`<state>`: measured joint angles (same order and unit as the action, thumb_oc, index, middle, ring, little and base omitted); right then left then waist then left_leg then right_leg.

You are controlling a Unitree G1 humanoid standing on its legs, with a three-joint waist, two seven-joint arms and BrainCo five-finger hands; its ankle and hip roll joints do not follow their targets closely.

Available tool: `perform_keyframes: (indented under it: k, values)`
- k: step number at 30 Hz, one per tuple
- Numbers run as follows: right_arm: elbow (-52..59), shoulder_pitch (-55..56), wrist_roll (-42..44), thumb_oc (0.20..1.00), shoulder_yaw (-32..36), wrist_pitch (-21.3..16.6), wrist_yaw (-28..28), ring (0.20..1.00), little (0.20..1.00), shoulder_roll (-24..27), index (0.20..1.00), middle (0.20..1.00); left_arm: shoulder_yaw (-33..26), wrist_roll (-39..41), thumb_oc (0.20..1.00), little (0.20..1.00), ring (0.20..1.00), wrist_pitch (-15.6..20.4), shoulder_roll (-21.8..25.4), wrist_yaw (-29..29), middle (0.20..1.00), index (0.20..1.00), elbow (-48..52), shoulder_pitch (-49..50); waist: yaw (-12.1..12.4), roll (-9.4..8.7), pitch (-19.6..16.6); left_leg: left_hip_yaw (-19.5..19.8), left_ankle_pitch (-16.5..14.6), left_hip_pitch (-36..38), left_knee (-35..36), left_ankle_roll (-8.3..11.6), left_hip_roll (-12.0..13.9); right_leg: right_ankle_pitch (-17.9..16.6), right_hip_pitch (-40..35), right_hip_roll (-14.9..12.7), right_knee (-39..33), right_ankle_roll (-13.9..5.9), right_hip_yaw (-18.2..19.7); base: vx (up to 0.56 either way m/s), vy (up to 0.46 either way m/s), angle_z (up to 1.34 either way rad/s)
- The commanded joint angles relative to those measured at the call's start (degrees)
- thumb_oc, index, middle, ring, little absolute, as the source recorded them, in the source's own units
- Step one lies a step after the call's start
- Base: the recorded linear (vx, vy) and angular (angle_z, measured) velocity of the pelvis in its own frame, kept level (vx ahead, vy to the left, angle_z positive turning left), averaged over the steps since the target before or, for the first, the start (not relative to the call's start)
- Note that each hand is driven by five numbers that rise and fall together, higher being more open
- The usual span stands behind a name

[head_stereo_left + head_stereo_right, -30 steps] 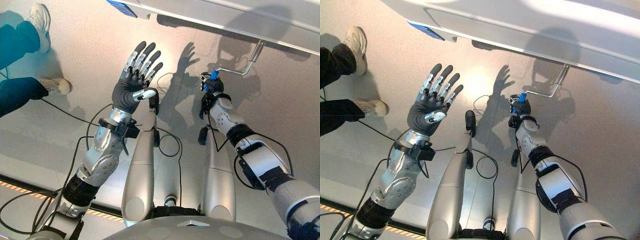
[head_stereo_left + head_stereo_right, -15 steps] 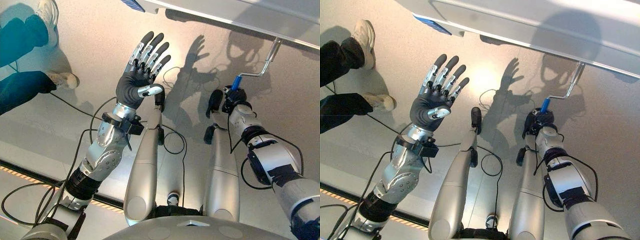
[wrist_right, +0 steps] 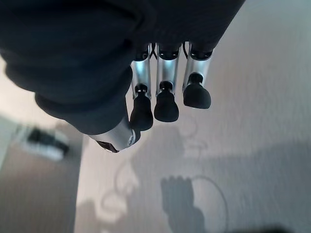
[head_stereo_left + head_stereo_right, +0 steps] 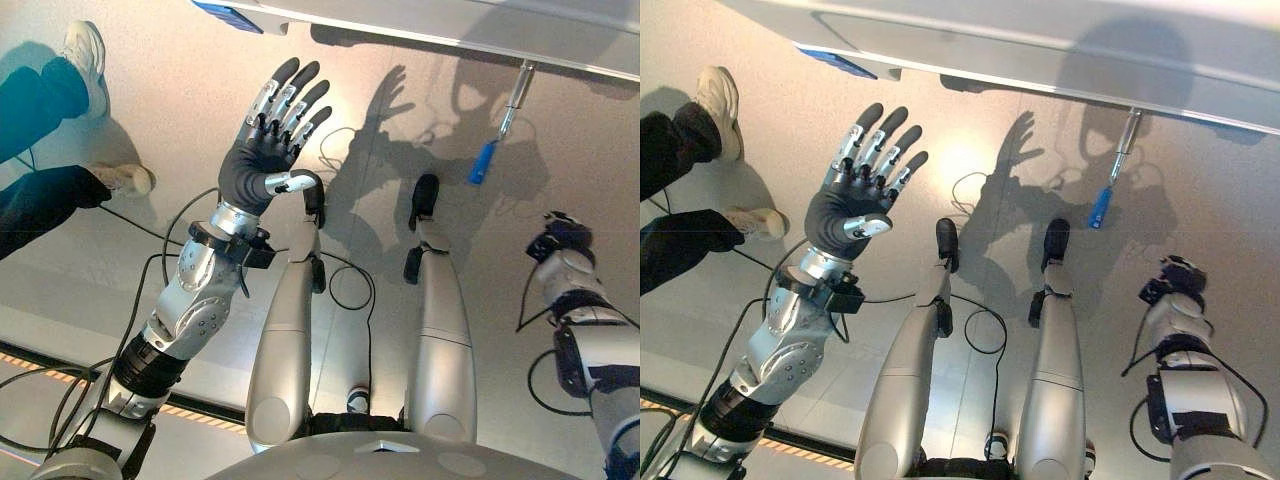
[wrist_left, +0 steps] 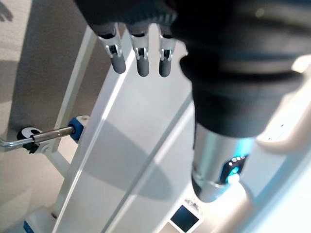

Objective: Raise the hospital bed

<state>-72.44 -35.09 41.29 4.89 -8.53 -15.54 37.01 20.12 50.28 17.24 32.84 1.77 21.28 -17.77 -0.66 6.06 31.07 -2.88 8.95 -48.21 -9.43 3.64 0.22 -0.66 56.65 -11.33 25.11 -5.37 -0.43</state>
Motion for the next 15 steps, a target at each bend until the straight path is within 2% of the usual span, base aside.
perform_keyframes:
  k: [1, 5, 7, 8, 9, 10, 12, 13, 15]
  values:
    - [0.6, 4.9, 2.2, 0.2, 0.9, -2.9, -1.2, 0.2, 0.2, 2.8, 0.2, 0.2, -1.5, -0.9, 1.0, 1.0, 1.0, 3.0, -0.6, 2.4, 1.0, 1.0, 5.7, 1.5, -1.9, 1.47, -1.3, -1.1, -9.0, 1.6, -6.7, -1.62, -1.7, -1.6, -4.9, 1.8, -6.7, -3.19, -1.1, -0.02, -0.04, -0.05]
    - [2.7, 7.7, 2.5, 0.2, 2.6, -4.1, -1.5, 0.2, 0.2, 2.5, 0.2, 0.2, -2.5, -0.7, 1.0, 1.0, 1.0, 2.6, -0.3, 3.1, 1.0, 1.0, 5.5, 2.0, -2.9, 0.43, -1.3, -1.0, -8.8, 4.2, -5.6, -1.32, -1.5, -1.8, -7.8, 2.2, -7.8, -3.28, -1.5, -0.02, -0.036, -0.04]
    - [6.1, 9.9, 2.2, 0.2, 2.3, -5.1, -1.2, 0.2, 0.2, 0.6, 0.2, 0.2, -3.1, -0.7, 1.0, 1.0, 1.0, 2.4, -0.2, 3.3, 1.0, 1.0, 5.1, 2.9, -3.4, -0.21, -1.3, -0.9, -8.5, 6.0, -4.9, -1.08, -1.3, -2.0, -9.8, 2.3, -8.6, -3.32, -1.8, -0.02, -0.037, -0.02]
    - [6.8, 10.7, 2.7, 0.479, 2.8, -5.3, -0.7, 0.479, 0.479, 0.4, 0.479, 0.479, -3.1, -0.7, 1.0, 1.0, 1.0, 1.9, -0.1, 3.7, 1.0, 1.0, 4.1, 3.2, -3.5, -0.54, -1.3, -0.7, -8.4, 7.2, -4.5, -0.95, -1.4, -1.9, -11.1, 2.4, -8.7, -3.33, -2.1, -0.01, -0.05, -0.01]
    - [7.1, 11.4, 3.2, 0.95, 2.9, -5.5, 0.1, 0.95, 0.95, -0.3, 0.95, 0.95, -3.0, -0.7, 1.0, 1.0, 1.0, 1.5, -0.1, 4.3, 1.0, 1.0, 2.7, 3.6, -3.6, -0.75, -1.3, -0.5, -8.3, 8.6, -4.1, -0.85, -1.3, -1.8, -12.5, 2.5, -8.9, -3.28, -2.2, -0.02, -0.04, -0.01]
    - [7.2, 11.4, 3.2, 1.0, 2.9, -5.5, 0.1, 1.0, 1.0, -0.4, 1.0, 1.0, -3.0, -0.7, 1.0, 1.0, 1.0, 1.5, -0.1, 4.3, 1.0, 1.0, 2.7, 3.6, -3.6, -0.79, -1.3, -0.6, -7.8, 8.5, -3.9, -0.86, -1.3, -2.3, -12.4, 2.5, -9.2, -3.23, -2.2, 0.0, -0.042, 0.0]
    - [9.8, 13.9, 4.4, 1.0, 2.8, -5.8, 2.5, 1.0, 1.0, -2.6, 1.0, 1.0, -2.7, -1.7, 1.0, 1.0, 1.0, 0.2, 0.7, 5.7, 1.0, 1.0, -3.6, 6.1, -3.9, -1.53, -1.3, -0.3, -8.2, 12.5, -3.3, -0.63, -1.0, -1.7, -16.8, 2.5, -9.4, -3.27, -2.7, 0.02, -0.037, 0.01]
    - [9.9, 14.1, 4.4, 1.0, 2.8, -5.8, 2.5, 1.0, 1.0, -2.6, 1.0, 1.0, -2.6, -1.7, 1.0, 1.0, 1.0, 0.2, 0.7, 5.8, 1.0, 1.0, -3.7, 6.2, -3.9, -1.56, -1.3, -0.2, -8.2, 12.7, -3.2, -0.62, -1.0, -1.6, -17.0, 2.5, -9.6, -3.27, -2.8, 0.04, -0.024, 0.01]
    - [11.2, 16.4, 4.2, 1.0, 3.1, -5.8, 3.6, 1.0, 1.0, -4.5, 1.0, 1.0, -1.8, -5.1, 1.0, 1.0, 1.0, -1.2, 0.9, 7.2, 1.0, 1.0, -13.8, 9.2, -4.0, -2.15, -2.4, -0.2, -7.6, 16.8, -1.7, -0.32, -0.8, -2.0, -21.1, 2.7, -10.8, -3.39, -3.3, 0.06, -0.021, -0.02]
